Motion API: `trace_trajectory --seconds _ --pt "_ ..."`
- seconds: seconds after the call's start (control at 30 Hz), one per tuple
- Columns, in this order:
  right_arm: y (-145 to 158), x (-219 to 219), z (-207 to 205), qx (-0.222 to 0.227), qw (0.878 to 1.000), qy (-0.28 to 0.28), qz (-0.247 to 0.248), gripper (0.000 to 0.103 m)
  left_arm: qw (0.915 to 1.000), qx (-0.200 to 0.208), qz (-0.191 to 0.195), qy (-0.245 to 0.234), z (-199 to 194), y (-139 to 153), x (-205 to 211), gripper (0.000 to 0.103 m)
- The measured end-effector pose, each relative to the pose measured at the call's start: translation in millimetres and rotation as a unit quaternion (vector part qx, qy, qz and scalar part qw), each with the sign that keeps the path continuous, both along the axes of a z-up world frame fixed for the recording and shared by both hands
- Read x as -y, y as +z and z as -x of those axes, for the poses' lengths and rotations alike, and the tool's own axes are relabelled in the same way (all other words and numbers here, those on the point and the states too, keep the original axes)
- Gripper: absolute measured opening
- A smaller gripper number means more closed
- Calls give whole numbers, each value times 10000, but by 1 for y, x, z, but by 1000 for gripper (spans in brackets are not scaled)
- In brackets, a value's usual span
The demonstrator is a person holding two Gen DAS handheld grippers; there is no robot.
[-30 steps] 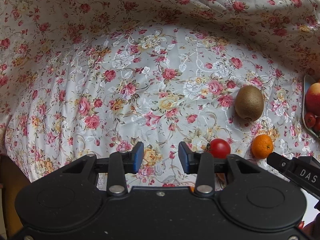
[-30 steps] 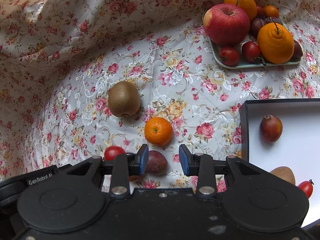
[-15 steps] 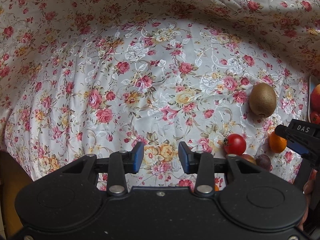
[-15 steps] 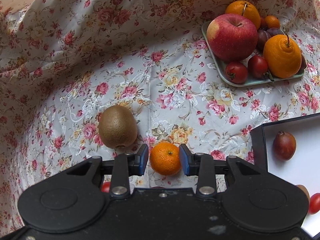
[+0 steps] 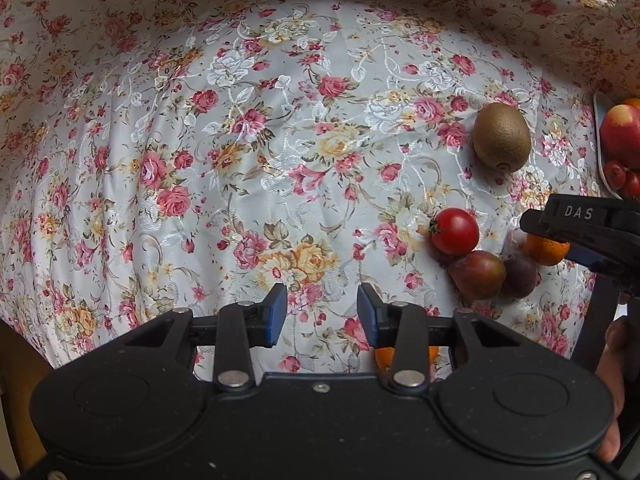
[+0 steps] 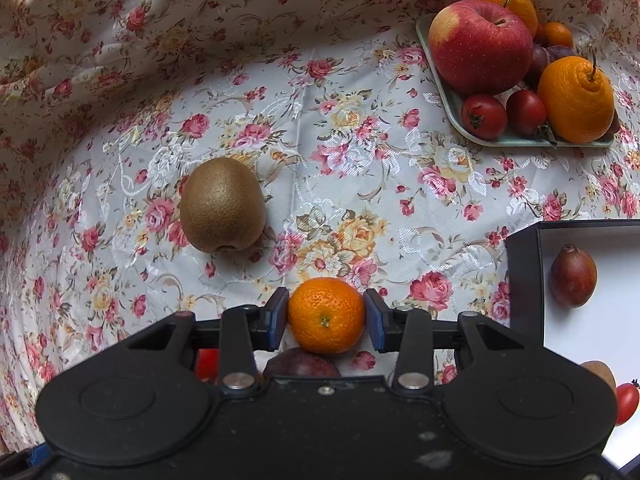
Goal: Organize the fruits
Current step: 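Move the right tool to a mandarin while the left tool approaches another mandarin, then close the right tool on its mandarin while the left tool grasps the other mandarin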
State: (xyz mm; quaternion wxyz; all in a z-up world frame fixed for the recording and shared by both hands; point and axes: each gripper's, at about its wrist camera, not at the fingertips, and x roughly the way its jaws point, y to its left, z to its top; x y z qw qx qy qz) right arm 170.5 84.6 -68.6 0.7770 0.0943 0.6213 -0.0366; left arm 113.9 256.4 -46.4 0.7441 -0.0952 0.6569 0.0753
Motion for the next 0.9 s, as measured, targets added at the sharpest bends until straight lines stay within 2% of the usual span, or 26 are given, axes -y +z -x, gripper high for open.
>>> trace_trajectory --seconds 0.1,0.33,0.57,0.73,0.9 --pt "14 8 5 95 9998 -18 -152 42 9999 15 56 -138 5 -2 8 55" --pt "39 26 22 93 9985 51 -541 42 9993 62 89 -367 14 -4 30 55" --pt "56 34 37 173 9988 296 -342 42 9989 195 -29 -429 22 -1 49 55" --pt "66 49 46 194 9980 345 -495 42 9987 238 -112 -429 28 0 62 55" --pt "76 63 57 250 9973 427 -543 42 9987 117 -280 -407 25 -9 76 55"
